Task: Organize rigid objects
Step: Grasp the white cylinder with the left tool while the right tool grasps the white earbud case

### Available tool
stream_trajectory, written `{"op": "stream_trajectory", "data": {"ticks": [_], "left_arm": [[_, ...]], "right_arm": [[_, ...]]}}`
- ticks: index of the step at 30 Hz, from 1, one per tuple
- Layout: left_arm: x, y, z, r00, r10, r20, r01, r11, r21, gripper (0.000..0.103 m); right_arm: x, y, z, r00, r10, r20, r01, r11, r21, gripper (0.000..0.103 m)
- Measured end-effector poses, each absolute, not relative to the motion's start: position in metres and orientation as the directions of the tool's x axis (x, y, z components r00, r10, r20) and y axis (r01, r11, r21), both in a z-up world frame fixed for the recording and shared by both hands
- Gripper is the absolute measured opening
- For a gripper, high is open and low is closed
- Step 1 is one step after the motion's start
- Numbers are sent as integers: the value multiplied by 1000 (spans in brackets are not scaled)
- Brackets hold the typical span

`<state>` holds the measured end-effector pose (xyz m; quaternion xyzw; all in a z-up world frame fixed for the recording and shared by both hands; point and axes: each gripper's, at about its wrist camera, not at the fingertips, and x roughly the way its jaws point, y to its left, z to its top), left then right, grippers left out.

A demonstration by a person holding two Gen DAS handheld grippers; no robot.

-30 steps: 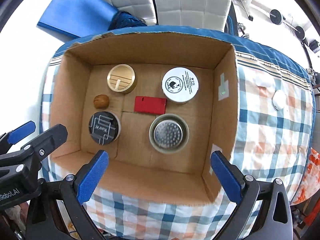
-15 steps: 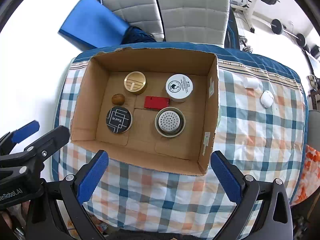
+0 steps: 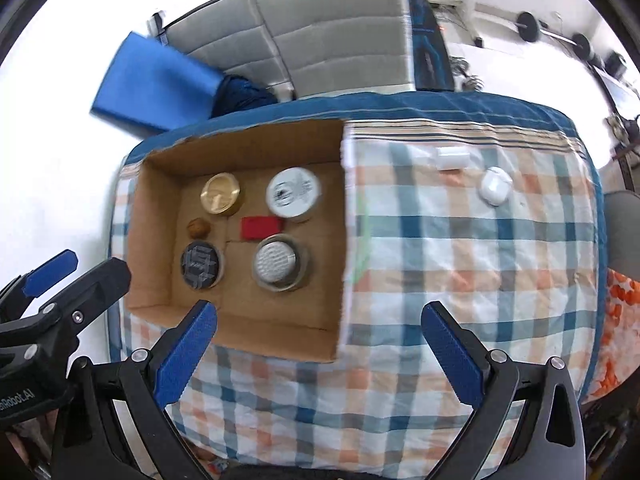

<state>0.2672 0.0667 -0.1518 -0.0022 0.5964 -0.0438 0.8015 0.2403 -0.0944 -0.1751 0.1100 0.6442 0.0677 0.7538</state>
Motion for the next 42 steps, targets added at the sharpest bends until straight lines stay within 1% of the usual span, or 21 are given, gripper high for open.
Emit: {"op": "stream_trajectory", "data": {"ticks": [3,7,11,14,16,20,21,22,24,25,26,28,29,32,36,42], "left_arm": [[292,28,-160,294,-68,-953,109,993,-37,103],[332,-26,-185,271,-74,-960,177,984,-26,103],[372,-71,-219,240,-33,-970,229,973,23,103],[403,-98,-256,178,-11,-984,240,970,33,103],[421,-106,-278,123,-14,-992,224,975,14,103],[442,-112,-310,45,-30,-999,184,983,-21,103],[448,-115,-319,27,-34,-999,175,984,-29,103],[451,-118,-326,16,-32,-999,170,985,-28,103],[458,-121,-340,-14,-32,-999,157,987,-34,103],[460,-123,-345,-26,-35,-999,153,988,-39,103],[461,-124,-350,-38,-39,-998,148,988,-45,103],[464,-129,-356,-54,-62,-997,146,987,-69,103],[465,-132,-357,-51,-67,-996,150,986,-74,103],[468,-147,-360,-51,-102,-993,184,977,-110,103],[473,-164,-368,-73,-113,-991,204,971,-126,103],[481,-185,-392,-143,-88,-986,226,967,-119,102]], "right_arm": [[254,-143,-185,180,207,-962,136,963,233,103],[280,-206,-207,185,175,-967,261,940,220,103],[312,-260,-245,164,156,-974,380,901,208,103],[337,-291,-287,127,183,-975,455,863,221,103],[351,-303,-313,101,206,-973,490,841,229,99],[369,-309,-356,52,248,-967,518,821,239,80],[373,-309,-366,47,255,-966,523,817,241,77],[377,-310,-375,46,259,-965,527,814,244,75],[382,-311,-388,42,250,-967,539,810,233,63],[384,-311,-396,40,254,-966,540,808,235,63],[386,-311,-403,28,250,-968,539,812,225,59],[388,-308,-403,33,220,-975,511,835,206,57],[389,-307,-403,16,208,-978,490,851,189,49],[385,-314,-404,-8,216,-976,465,865,188,49],[380,-333,-399,-18,188,-982,447,880,161,49],[373,-352,-404,-43,191,-981,447,881,152,49]]}}
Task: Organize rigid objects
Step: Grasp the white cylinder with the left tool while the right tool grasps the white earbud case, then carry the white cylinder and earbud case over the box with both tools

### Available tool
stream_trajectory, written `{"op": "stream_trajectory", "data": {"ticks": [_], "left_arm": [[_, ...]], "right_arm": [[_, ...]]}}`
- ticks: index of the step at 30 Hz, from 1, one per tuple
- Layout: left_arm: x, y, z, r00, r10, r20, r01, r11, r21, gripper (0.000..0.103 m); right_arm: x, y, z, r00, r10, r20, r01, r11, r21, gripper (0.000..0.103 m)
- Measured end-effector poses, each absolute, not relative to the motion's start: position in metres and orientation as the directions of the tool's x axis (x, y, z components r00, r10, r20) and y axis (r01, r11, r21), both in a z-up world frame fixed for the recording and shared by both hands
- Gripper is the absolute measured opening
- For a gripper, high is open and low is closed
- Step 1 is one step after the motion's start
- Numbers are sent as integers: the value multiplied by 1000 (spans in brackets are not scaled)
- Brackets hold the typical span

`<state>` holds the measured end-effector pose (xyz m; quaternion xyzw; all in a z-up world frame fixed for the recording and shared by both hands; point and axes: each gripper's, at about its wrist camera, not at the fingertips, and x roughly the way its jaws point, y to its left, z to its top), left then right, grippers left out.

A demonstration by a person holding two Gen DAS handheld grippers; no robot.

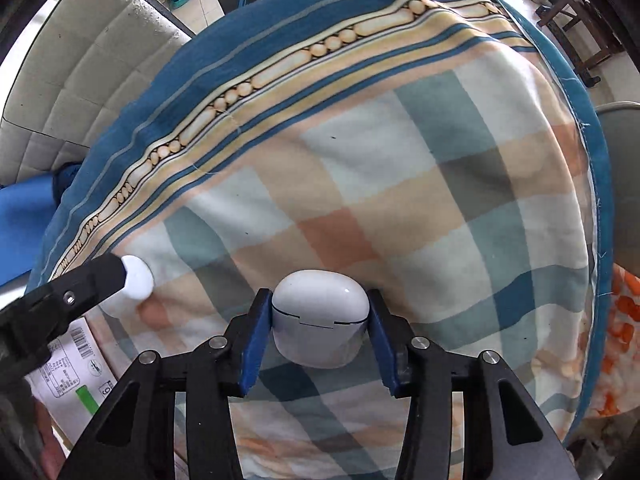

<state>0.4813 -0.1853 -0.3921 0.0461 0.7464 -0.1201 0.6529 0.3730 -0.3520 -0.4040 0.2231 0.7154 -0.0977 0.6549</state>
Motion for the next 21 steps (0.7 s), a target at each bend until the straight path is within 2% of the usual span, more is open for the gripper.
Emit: {"op": "stream_trajectory", "data": {"ticks": [3,5,8,10,13,17,21], "left_arm": [[484,-191,-402,-173,-81,-982,227,966,-120,102],[486,-194,-408,-186,-73,-980,228,967,-115,96],[486,-197,-416,-202,-40,-979,243,966,-90,73],[485,-197,-419,-195,-24,-980,252,965,-74,66],[483,-197,-420,-180,-14,-984,267,962,-63,61],[480,-197,-417,-160,-7,-987,272,961,-51,45],[477,-196,-411,-151,-21,-988,269,961,-61,43]], "right_arm": [[369,-357,-405,-49,193,-980,446,882,152,49],[369,-359,-406,-54,199,-978,449,880,155,49],[366,-365,-410,-58,204,-977,450,879,156,49],[365,-368,-410,-60,206,-977,449,879,158,49],[365,-372,-412,-60,207,-976,447,880,159,49],[365,-368,-414,-65,199,-978,444,883,150,49],[368,-350,-415,-68,195,-979,438,887,146,49]]}}
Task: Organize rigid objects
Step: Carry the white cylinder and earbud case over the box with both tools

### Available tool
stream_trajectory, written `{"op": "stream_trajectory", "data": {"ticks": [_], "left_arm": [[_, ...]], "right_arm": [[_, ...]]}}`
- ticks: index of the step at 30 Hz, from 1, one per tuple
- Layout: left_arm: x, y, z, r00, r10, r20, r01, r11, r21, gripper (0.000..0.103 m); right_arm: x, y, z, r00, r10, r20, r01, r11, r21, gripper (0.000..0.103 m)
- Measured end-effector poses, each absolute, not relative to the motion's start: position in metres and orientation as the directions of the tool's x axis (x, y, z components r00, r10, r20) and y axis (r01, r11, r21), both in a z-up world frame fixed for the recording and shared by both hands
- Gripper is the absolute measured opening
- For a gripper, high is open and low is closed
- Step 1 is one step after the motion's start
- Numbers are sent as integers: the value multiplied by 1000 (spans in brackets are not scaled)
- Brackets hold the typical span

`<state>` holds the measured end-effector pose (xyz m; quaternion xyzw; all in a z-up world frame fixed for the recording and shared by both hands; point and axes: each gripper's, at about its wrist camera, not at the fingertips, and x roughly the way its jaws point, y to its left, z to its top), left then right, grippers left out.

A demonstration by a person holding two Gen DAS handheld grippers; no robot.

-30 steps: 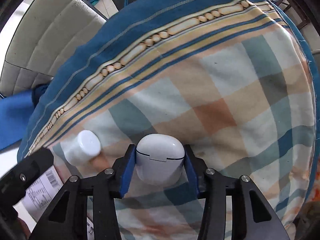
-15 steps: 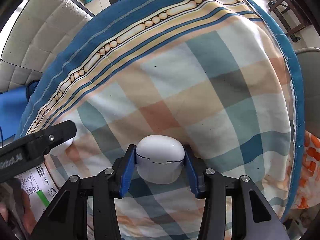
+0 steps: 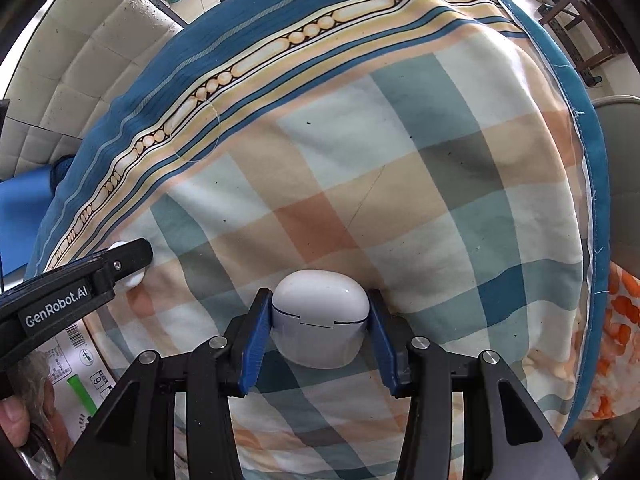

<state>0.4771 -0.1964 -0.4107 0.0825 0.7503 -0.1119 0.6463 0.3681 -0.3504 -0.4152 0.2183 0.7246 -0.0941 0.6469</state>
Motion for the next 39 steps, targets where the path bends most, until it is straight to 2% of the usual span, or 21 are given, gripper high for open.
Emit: {"op": "stream_trajectory", "data": {"ticks": [3,5,6,8,14,16,26,30,39], "left_arm": [[475,-197,-407,-162,-37,-986,261,962,-79,43],[476,-193,-410,-204,-70,-976,227,967,-117,48],[476,-190,-411,-224,-101,-969,201,968,-147,54],[477,-187,-412,-225,-113,-968,182,971,-155,56],[475,-188,-416,-202,-89,-975,182,975,-127,55],[469,-189,-414,-168,-84,-982,184,976,-115,43],[446,-190,-394,-102,-71,-992,223,970,-92,43],[423,-198,-371,-61,-67,-996,257,963,-80,43],[375,-184,-303,41,-141,-989,289,950,-123,43]], "right_arm": [[365,-347,-415,-66,200,-977,443,884,151,49],[364,-347,-415,-63,208,-976,449,880,159,49],[363,-347,-416,-63,212,-975,452,877,161,49],[361,-349,-419,-63,218,-974,458,873,166,49],[355,-350,-420,-69,224,-972,454,875,169,49],[351,-349,-422,-76,224,-972,451,877,167,49],[328,-351,-420,-81,223,-971,426,889,169,49],[316,-343,-406,-72,215,-974,402,900,169,49],[268,-312,-352,-13,227,-974,349,914,208,49]]}}
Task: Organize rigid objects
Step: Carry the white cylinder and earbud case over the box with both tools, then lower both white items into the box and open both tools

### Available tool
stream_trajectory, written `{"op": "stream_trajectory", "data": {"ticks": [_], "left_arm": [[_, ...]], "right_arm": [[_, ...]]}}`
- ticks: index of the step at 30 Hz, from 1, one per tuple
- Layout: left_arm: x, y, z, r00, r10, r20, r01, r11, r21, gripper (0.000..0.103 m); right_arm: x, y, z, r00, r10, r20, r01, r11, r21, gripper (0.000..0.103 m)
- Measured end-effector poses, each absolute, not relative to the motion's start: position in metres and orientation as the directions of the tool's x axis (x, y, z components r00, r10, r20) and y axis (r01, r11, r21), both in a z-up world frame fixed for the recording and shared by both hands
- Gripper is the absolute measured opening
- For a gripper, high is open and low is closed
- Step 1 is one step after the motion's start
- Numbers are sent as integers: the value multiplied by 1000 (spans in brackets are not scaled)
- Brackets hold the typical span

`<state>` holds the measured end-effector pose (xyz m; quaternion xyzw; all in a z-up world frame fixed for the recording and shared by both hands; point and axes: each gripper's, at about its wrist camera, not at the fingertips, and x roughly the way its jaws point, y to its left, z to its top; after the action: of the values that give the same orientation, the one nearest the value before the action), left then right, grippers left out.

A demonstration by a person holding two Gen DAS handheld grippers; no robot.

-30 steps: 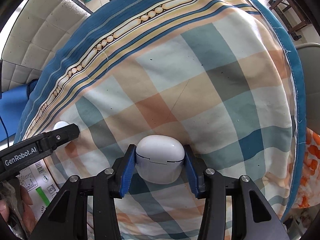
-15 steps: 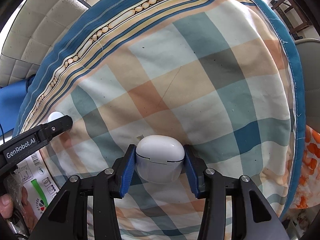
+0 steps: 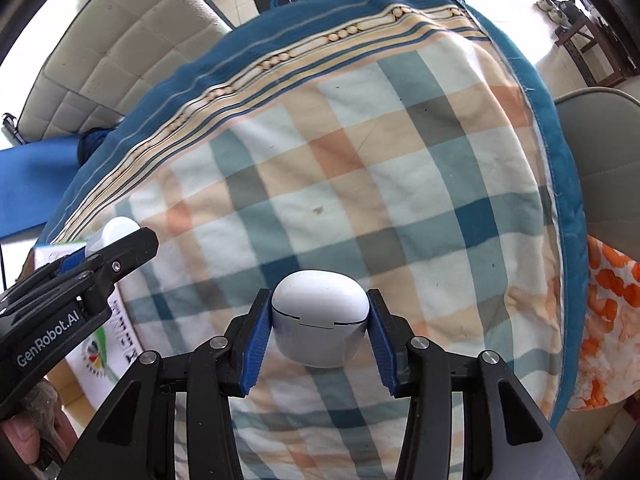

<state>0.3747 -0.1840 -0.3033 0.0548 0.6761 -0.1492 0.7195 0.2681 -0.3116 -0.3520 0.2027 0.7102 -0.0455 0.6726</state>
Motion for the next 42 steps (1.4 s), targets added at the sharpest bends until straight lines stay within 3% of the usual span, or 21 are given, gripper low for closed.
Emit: {"op": "stream_trajectory", "data": {"ticks": [9,17,21,25,30,42], "left_arm": [[331,-135,-225,162,-211,-964,286,945,-159,43],[280,-33,-179,191,-281,-941,210,948,-240,43],[261,41,-176,203,-245,-948,154,964,-216,43],[250,110,-197,180,-200,-963,69,979,-190,43],[250,160,-247,97,-231,-968,-33,971,-235,43],[266,162,-351,-130,-328,-936,-72,944,-321,44]], "right_arm": [[230,-270,-284,54,253,-966,273,927,258,49],[224,-198,-227,101,306,-947,162,934,319,49],[218,-134,-215,102,359,-928,100,924,368,49],[216,-73,-215,74,393,-916,37,917,397,49],[220,-5,-244,33,351,-936,0,936,351,49],[233,34,-330,-74,204,-976,39,979,201,49]]}}
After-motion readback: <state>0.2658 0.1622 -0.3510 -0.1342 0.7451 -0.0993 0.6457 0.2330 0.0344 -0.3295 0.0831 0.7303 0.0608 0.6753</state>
